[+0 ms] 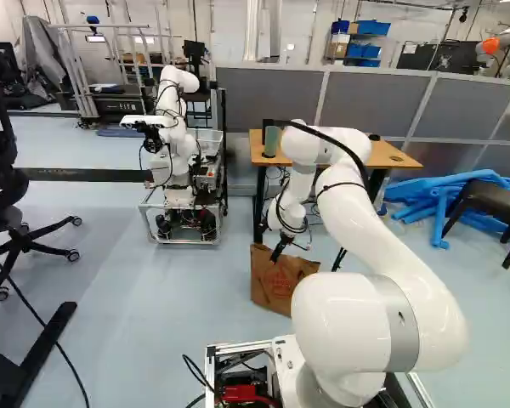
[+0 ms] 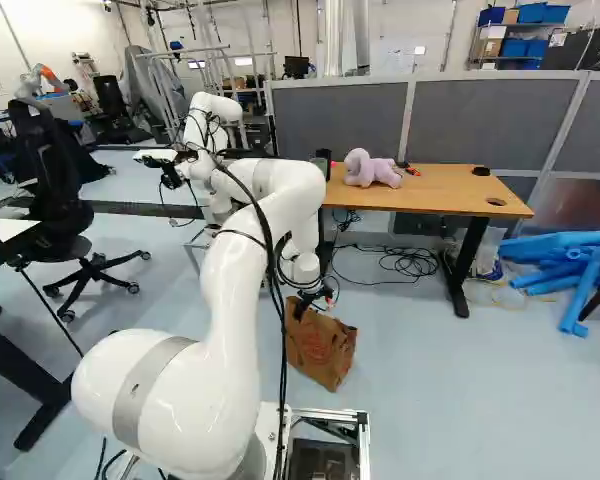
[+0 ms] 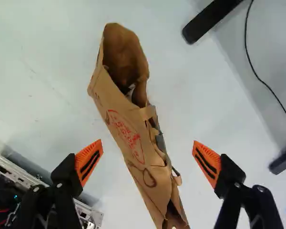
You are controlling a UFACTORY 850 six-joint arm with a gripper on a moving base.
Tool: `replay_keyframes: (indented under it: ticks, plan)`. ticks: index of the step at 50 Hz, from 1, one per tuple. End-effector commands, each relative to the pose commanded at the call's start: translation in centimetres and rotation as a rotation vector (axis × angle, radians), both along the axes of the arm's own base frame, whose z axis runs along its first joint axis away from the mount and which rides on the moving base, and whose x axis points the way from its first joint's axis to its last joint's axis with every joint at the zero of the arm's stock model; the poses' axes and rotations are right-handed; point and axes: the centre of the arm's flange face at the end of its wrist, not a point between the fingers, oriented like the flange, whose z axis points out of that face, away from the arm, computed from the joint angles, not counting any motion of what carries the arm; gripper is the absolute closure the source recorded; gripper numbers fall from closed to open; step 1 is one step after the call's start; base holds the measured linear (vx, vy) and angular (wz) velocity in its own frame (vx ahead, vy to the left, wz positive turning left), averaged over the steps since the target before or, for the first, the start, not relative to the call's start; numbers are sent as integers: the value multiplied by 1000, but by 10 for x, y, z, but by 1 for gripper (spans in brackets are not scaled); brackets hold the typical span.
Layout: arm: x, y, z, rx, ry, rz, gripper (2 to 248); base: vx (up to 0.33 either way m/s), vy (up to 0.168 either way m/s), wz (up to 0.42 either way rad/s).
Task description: Pick up the bag on the ground and place it on the table
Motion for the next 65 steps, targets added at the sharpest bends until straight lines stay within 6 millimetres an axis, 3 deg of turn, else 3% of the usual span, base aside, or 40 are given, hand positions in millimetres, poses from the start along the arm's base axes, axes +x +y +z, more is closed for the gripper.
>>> replay_keyframes:
  ticks: [28, 54, 65]
  plan:
    - [4, -14, -44, -46, 87, 298, 3, 0, 0, 0]
    - [15, -16, -83, -53, 78, 319, 3, 0, 0, 0]
    - [16, -16, -89, -53, 78, 319, 3, 0, 0, 0]
